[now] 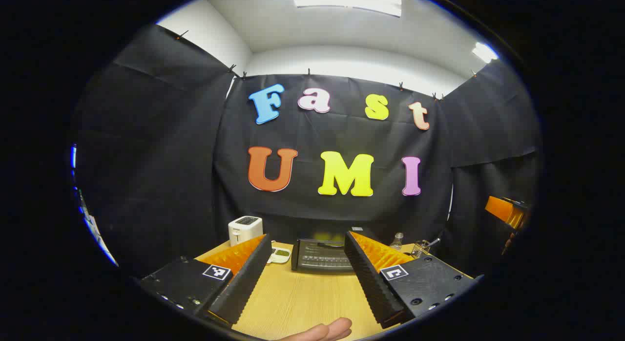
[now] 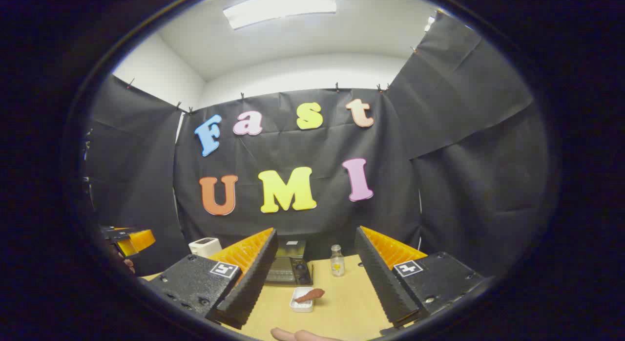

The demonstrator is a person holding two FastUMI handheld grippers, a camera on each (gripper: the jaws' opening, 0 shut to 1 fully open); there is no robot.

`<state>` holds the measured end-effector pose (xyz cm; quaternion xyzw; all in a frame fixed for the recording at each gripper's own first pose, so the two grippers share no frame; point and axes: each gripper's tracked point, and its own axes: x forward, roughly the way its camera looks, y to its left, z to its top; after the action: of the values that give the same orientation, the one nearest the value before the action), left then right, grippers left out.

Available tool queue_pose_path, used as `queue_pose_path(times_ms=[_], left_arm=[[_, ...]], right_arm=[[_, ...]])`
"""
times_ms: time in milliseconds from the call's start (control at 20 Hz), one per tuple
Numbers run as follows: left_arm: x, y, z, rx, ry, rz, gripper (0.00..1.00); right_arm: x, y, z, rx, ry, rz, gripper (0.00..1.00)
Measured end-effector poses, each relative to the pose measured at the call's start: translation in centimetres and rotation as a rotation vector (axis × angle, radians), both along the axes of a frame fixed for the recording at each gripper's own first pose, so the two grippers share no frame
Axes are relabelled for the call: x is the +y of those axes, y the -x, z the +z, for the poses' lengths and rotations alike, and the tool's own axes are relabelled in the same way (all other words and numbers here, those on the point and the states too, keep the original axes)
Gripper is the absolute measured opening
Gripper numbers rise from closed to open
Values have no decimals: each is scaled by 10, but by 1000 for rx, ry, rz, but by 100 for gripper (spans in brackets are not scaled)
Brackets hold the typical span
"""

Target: Open the electric oven with the left hand, put the food in, and close the electric oven.

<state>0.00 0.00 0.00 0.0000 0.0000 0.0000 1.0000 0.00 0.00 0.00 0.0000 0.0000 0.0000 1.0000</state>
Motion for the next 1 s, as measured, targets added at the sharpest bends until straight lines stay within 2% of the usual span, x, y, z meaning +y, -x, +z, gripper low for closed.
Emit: queue_pose_path(times_ms=[100, 150, 200, 250, 300, 450, 500, 650, 700, 1000], left_arm=[[-3, 6, 4, -15, -12, -16, 95], [-6, 6, 4, -15, -6, -24, 95], [-9, 7, 4, -13, 4, -32, 95], [-14, 7, 4, -10, 9, -39, 95], [-18, 8, 3, -5, 7, -47, 95], [-30, 8, 2, -1, -7, -78, 95], [-32, 8, -1, 5, -11, -82, 95], [-35, 5, -5, 9, -32, -83, 95], [-36, 2, -6, 8, -39, -84, 95], [-49, -38, -14, 3, -4, -93, 95]], right_arm=[[-5, 6, 6, -15, 11, -4, 100], [0, 11, 5, -8, -3, 22, 100], [2, 13, 2, 4, -13, 34, 96], [-4, 12, 1, 12, -4, 22, 100], [-9, 12, 1, 13, 15, 8, 95], [-9, 16, 5, 5, 15, 11, 96], [-9, 16, 3, 9, 16, 15, 100], [-7, 19, -1, 16, 22, 32, 96], [-8, 18, -2, 17, 24, 34, 100], [-21, 9, -17, 27, 33, 15, 100]])
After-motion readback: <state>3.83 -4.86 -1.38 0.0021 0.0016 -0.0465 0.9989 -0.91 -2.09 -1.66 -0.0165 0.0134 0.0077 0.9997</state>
